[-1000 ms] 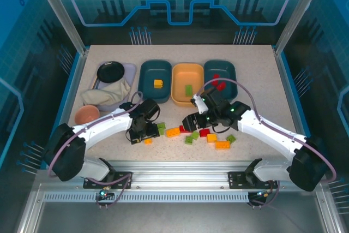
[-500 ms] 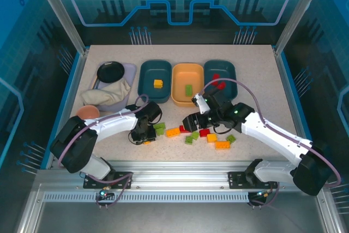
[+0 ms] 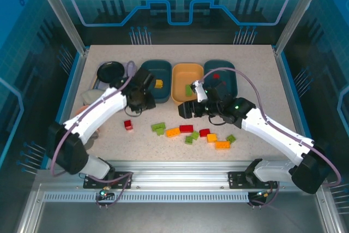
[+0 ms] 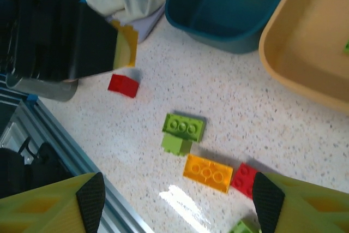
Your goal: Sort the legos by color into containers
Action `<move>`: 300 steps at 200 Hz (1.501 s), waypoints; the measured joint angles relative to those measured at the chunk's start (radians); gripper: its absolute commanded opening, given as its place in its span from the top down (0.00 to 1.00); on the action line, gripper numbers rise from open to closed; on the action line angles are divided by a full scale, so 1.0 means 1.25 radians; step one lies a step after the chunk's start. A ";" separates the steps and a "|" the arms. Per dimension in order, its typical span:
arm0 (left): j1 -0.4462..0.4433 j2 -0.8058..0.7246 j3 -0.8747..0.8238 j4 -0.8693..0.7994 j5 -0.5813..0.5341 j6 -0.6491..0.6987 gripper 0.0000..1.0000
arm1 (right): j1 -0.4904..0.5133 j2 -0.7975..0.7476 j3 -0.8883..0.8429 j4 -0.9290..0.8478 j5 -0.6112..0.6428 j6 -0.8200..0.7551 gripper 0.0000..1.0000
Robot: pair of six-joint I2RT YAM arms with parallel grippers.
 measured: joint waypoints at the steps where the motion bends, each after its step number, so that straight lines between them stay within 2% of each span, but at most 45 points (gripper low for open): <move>1: 0.002 0.004 0.004 0.000 0.000 0.002 0.72 | 0.000 0.002 0.002 0.002 0.001 0.000 0.26; 50: 0.089 0.320 0.297 -0.035 -0.001 0.094 0.72 | -0.015 0.120 0.120 0.009 0.005 0.006 0.26; 81: 0.118 0.458 0.398 -0.056 -0.004 0.123 0.72 | -0.026 0.147 0.142 -0.013 0.006 0.006 0.26; 130: 0.130 0.568 0.464 -0.089 -0.003 0.145 0.58 | -0.027 0.177 0.143 -0.067 0.023 -0.005 0.27; 148: 0.130 0.580 0.479 -0.095 0.000 0.150 0.49 | -0.025 0.189 0.143 -0.089 0.031 -0.009 0.27; 172: 0.130 0.581 0.494 -0.107 0.000 0.150 0.38 | -0.015 0.196 0.143 -0.110 0.049 -0.015 0.27; 208: 0.130 0.577 0.515 -0.121 0.001 0.157 0.31 | 0.008 0.195 0.143 -0.144 0.089 -0.026 0.27; 234: 0.127 0.530 0.516 -0.129 0.011 0.151 0.24 | 0.010 0.184 0.141 -0.213 0.164 0.001 0.29; 268: 0.097 0.330 0.440 -0.070 0.050 0.142 0.15 | -0.050 0.098 0.070 -0.328 0.245 0.120 0.30; 300: 0.008 0.057 0.213 0.083 0.140 0.120 0.11 | -0.203 0.000 -0.069 -0.381 0.250 0.267 0.26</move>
